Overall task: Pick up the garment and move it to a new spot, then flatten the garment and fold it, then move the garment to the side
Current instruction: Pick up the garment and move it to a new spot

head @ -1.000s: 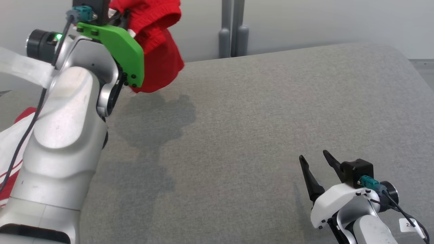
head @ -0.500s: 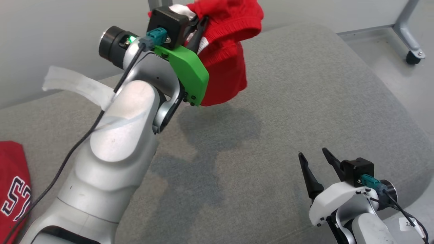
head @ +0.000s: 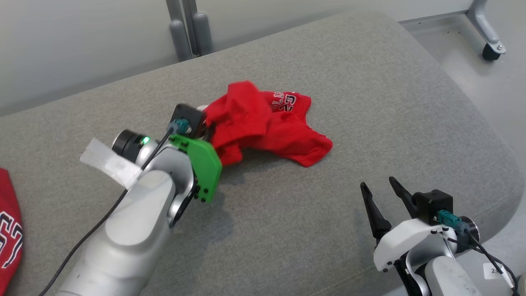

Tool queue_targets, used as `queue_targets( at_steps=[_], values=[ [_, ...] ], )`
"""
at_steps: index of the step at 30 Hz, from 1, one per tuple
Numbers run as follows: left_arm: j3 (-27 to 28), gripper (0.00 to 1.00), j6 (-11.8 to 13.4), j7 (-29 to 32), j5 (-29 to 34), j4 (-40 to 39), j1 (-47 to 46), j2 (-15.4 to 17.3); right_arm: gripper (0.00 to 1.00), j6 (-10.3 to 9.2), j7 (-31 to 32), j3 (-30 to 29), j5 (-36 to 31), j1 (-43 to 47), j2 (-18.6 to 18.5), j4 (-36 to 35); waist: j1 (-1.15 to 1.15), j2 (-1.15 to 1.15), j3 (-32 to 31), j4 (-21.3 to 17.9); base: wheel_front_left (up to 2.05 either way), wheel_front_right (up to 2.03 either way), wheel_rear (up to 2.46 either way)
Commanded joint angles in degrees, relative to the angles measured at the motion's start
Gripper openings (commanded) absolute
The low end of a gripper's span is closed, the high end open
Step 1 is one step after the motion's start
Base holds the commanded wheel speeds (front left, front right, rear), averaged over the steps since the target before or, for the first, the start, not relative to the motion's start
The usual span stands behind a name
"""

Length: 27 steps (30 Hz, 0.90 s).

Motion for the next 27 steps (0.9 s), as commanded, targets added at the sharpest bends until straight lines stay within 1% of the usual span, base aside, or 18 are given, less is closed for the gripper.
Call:
queue_targets(
  at_steps=[1, 3, 5, 7, 10, 13, 19, 20, 21, 22, 27],
  values=[
    [-0.1, 0.0, 0.4, 0.5, -0.3, 0.6, 2.3, 1.5, 1.0, 0.0, -0.1, -0.3, 0.3, 0.4, 0.0, 0.2, 0.0, 0.0, -0.6, 2.0, 0.0, 0.0, 0.0],
    [-0.6, 0.0, 0.4, 1.1, 0.3, 1.4, 4.1, 3.7, 1.0, 0.0, 0.1, -0.4, 0.0, 1.0, 0.0, 0.3, 0.0, 0.0, -1.1, 3.3, 0.0, 0.0, 0.0],
    [-1.8, 0.0, -0.7, 1.7, 0.8, 1.7, 5.8, 5.4, 1.0, 0.0, 0.3, -0.6, -0.1, 1.3, 0.0, 0.4, 0.0, 0.0, -1.6, 4.5, 0.0, 0.0, 0.0],
    [-4.2, 0.0, -2.2, 2.4, 1.7, 1.3, 6.9, 6.7, 1.0, 0.0, 0.4, -0.8, -0.1, 1.4, -0.1, 0.3, 0.0, 0.0, -1.9, 5.6, 0.0, 0.0, 0.0],
    [-8.9, 0.0, -3.6, 2.5, 4.5, 0.1, 6.3, 9.7, 1.0, 0.0, 0.7, -0.6, 0.1, 1.1, 0.0, 0.3, 0.0, 0.0, -2.1, 6.5, 0.0, 0.0, 0.0],
    [-13.8, 0.0, -4.1, 2.2, 7.0, -1.1, 4.7, 12.3, 1.0, 0.0, 0.7, -0.6, 0.2, 0.7, -0.1, 0.1, 0.0, 0.0, -2.1, 7.2, 0.0, 0.0, 0.0],
    [-21.1, 0.0, -4.2, 1.0, 9.3, -2.8, 0.7, 16.5, 1.0, 0.0, 0.7, -0.6, 0.3, 0.4, -0.1, 0.3, 0.0, 0.0, -2.1, 7.5, 0.0, 0.0, 0.0],
    [-21.5, 0.22, -4.2, 0.3, 9.4, -2.9, 0.0, 16.8, 1.0, 0.0, 0.7, -0.6, 0.4, 0.4, -0.1, 0.4, 0.0, 0.0, -2.2, 7.4, 0.0, 0.0, 0.0],
    [-21.9, 0.65, -4.2, -0.2, 9.8, -2.9, -0.7, 17.1, 1.0, 0.0, 0.6, -0.7, 0.4, 0.5, -0.1, 0.5, 0.0, 0.0, -2.2, 7.4, 0.0, 0.0, 0.0],
    [-21.8, 1.0, -4.2, -0.7, 9.7, -2.7, -1.1, 17.0, 1.0, 0.0, 0.6, -0.8, 0.4, 0.6, -0.1, 0.5, 0.0, 0.0, -2.3, 7.4, 0.0, 0.0, 0.0],
    [-21.5, 1.0, -3.6, -1.9, 9.0, -1.9, -1.6, 16.3, 1.0, 0.0, 0.5, -1.3, 0.4, 1.2, -0.1, 0.7, 0.0, 0.0, -2.5, 7.5, 0.0, 0.0, 0.0]
  ],
)
